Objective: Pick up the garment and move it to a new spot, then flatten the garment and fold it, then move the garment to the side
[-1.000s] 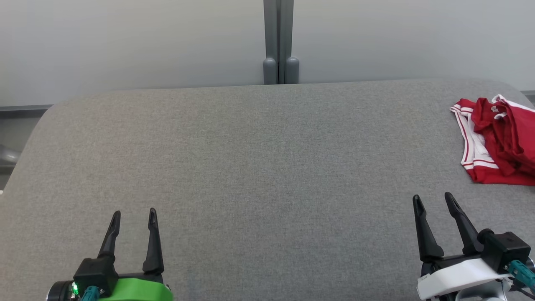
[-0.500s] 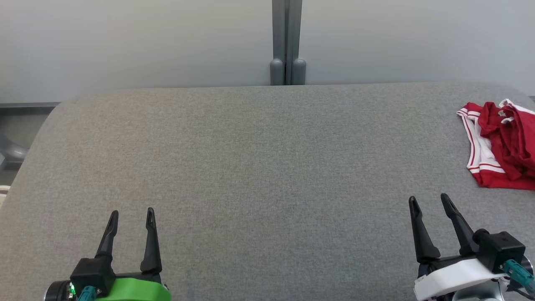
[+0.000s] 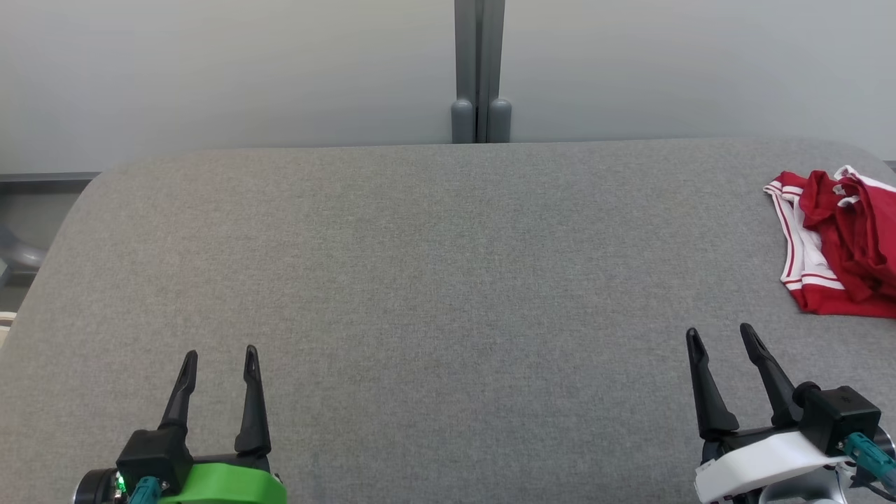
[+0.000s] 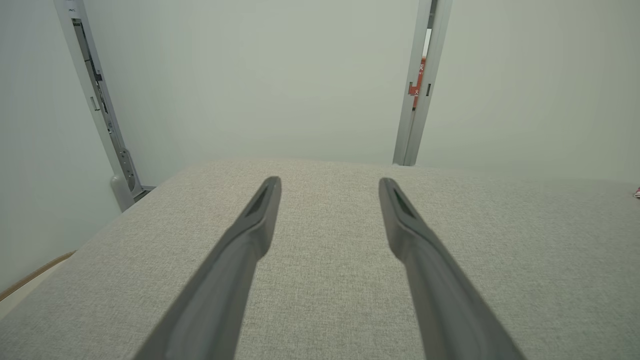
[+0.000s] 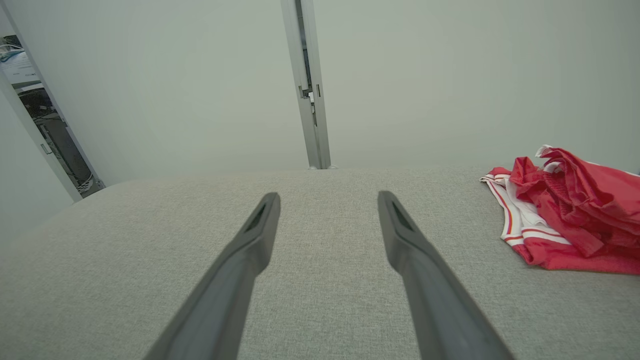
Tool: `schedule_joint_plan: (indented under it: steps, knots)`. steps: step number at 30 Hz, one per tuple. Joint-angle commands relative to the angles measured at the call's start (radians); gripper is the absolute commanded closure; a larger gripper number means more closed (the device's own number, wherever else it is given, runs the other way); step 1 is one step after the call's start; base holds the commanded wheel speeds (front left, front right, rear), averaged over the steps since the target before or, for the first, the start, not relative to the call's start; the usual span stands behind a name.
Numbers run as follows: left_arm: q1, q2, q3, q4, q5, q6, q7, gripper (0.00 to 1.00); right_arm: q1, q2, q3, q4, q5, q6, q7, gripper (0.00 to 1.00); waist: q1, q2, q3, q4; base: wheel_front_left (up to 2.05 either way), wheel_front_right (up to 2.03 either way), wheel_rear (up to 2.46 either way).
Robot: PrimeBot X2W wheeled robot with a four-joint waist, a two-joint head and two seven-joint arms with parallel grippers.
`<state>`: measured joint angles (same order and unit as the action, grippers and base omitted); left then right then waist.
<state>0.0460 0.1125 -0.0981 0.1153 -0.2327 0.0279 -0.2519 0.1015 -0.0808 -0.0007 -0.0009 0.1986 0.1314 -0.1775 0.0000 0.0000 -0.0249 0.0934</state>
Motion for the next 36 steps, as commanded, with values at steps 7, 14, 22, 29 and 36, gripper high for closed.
schedule_joint_plan:
  steps: [7,14,22,29,36]
  knots:
    - [0.007,-0.006,-0.002,0.035,-0.009,0.006,0.007,1.00,0.003,0.008,0.004,0.034,0.008,0.000,0.001,1.00,0.0000,0.0000,0.000,-0.001,0.00,0.00,0.00]
    - [-0.011,-0.011,0.021,0.046,-0.142,-0.010,0.044,1.00,-0.017,0.007,-0.003,0.053,0.150,0.000,0.026,1.00,0.0000,0.0000,0.001,-0.006,0.00,0.00,0.00]
    - [-0.028,-0.017,0.042,0.054,-0.279,-0.026,0.079,1.00,-0.041,0.005,-0.011,0.075,0.294,0.000,0.052,1.00,0.0000,0.0000,0.003,-0.012,0.00,0.00,0.00]
    - [-0.042,-0.021,0.059,0.061,-0.391,-0.040,0.108,1.00,-0.058,0.005,-0.018,0.092,0.411,0.000,0.073,1.00,0.0000,0.0000,0.005,-0.017,0.00,0.00,0.00]
    - [-0.055,-0.025,0.075,0.067,-0.491,-0.052,0.134,1.00,-0.074,0.005,-0.025,0.107,0.515,0.000,0.093,1.00,0.0000,0.0000,0.006,-0.022,0.00,0.00,0.00]
